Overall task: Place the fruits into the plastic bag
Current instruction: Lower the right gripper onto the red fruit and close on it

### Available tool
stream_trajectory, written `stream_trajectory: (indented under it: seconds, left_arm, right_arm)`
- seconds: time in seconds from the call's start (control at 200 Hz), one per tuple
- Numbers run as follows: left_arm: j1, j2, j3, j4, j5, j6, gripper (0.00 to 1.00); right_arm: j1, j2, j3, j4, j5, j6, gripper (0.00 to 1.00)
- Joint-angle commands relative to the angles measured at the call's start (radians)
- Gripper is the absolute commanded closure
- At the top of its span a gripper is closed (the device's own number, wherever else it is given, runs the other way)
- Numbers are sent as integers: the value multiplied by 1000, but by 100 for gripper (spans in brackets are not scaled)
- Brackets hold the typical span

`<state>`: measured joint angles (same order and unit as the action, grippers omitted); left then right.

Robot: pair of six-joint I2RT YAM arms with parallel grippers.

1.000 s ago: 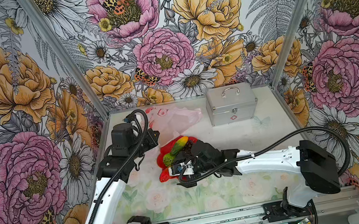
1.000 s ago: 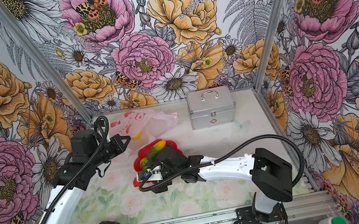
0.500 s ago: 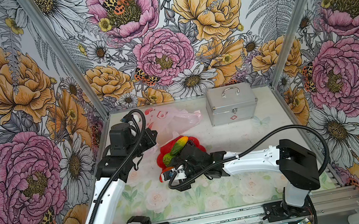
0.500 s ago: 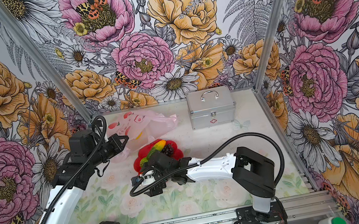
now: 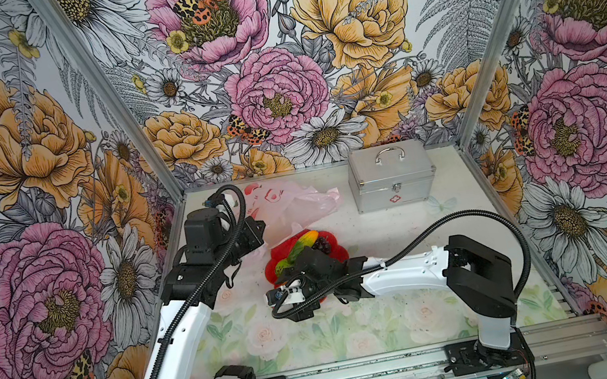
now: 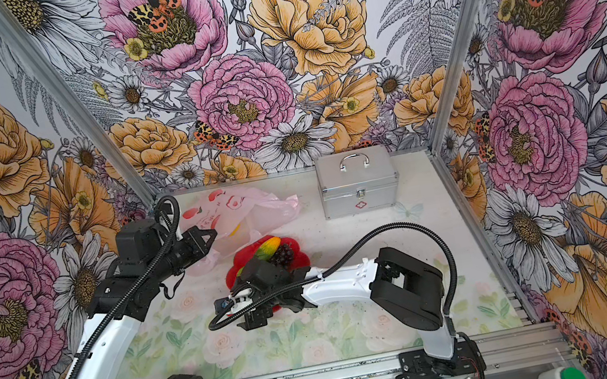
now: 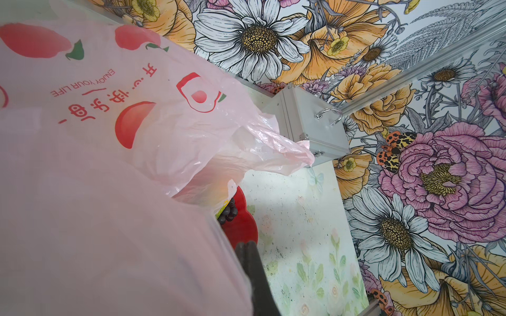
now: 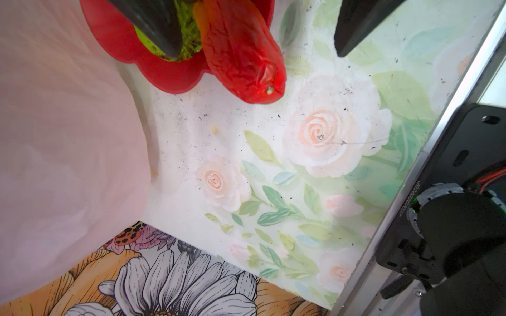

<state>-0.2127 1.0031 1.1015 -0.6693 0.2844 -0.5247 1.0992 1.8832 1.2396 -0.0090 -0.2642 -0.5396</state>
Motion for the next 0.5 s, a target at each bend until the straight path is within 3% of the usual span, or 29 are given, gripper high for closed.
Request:
stream_trajectory:
  seconds: [0.0, 0.495]
  left_arm:
    - [9, 4, -5, -2, -5, -1, 100]
    - [4, 21, 1, -3, -9, 2, 100]
  right_arm:
    - [4, 25, 31, 43, 21, 25, 13]
    - [-8, 74, 44, 85, 69, 67, 26]
